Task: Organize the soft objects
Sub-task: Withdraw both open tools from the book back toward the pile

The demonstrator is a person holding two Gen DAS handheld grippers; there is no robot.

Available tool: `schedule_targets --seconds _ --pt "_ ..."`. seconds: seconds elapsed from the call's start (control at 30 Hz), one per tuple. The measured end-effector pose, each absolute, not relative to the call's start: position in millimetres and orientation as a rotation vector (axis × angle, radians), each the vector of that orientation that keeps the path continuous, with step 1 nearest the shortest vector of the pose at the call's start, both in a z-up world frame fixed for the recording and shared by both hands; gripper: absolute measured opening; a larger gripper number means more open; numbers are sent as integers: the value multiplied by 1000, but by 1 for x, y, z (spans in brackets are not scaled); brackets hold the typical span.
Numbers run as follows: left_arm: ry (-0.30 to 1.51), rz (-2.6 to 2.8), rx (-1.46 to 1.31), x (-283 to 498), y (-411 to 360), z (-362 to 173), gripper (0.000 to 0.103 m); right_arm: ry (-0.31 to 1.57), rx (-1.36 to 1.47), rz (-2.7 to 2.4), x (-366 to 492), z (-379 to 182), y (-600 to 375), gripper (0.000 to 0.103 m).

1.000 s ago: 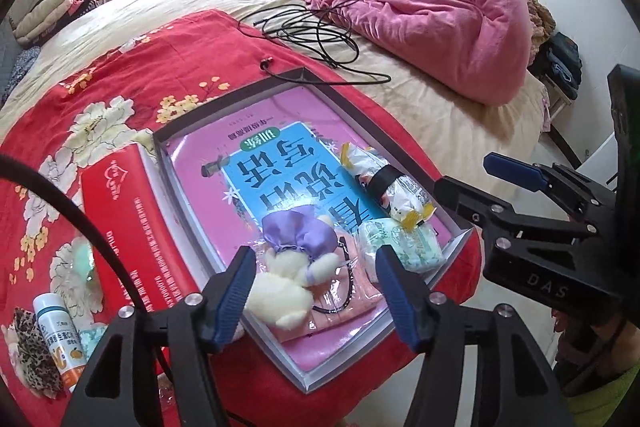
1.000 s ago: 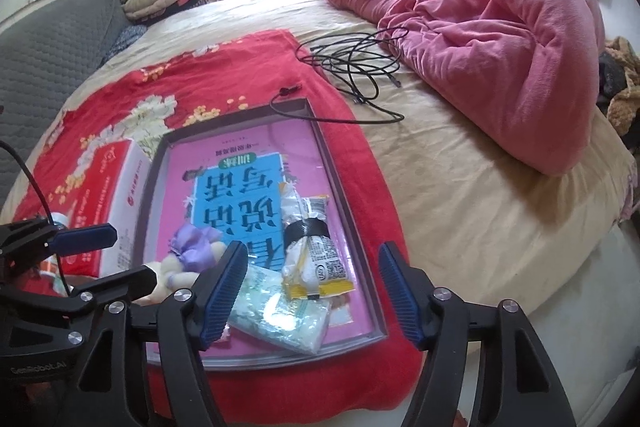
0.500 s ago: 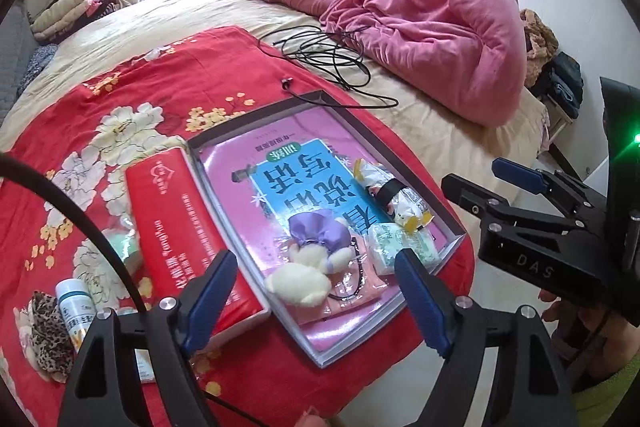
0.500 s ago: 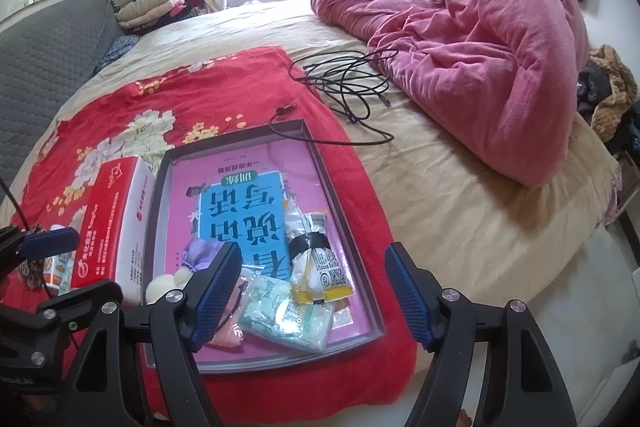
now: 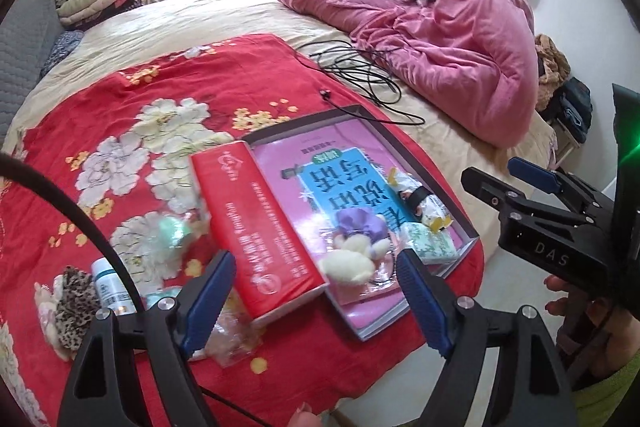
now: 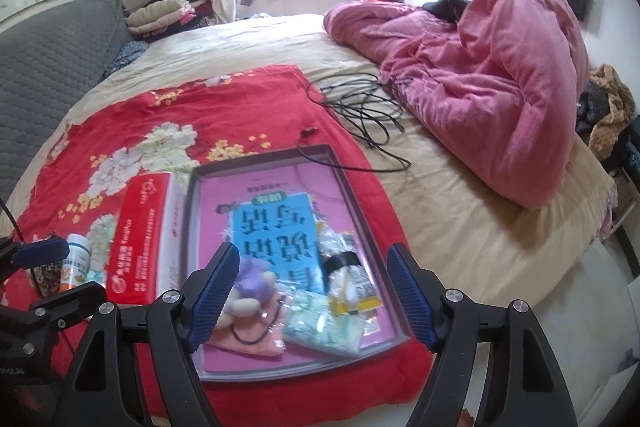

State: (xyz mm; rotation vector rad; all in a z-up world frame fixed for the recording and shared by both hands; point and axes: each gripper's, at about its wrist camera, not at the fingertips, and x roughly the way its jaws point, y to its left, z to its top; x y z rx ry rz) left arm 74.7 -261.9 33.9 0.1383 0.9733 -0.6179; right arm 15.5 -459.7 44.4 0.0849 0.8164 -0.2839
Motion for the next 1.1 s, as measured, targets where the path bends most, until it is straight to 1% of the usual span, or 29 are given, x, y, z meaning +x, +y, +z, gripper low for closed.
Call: schedule_targets --seconds 0.6,1.1 --pt "939 -494 19 82 -160 54 82 762 4 -156 32 80 -374 78" --pt "918 -335 -66 83 -50 60 82 739 -66 -26 45 96 -299 78"
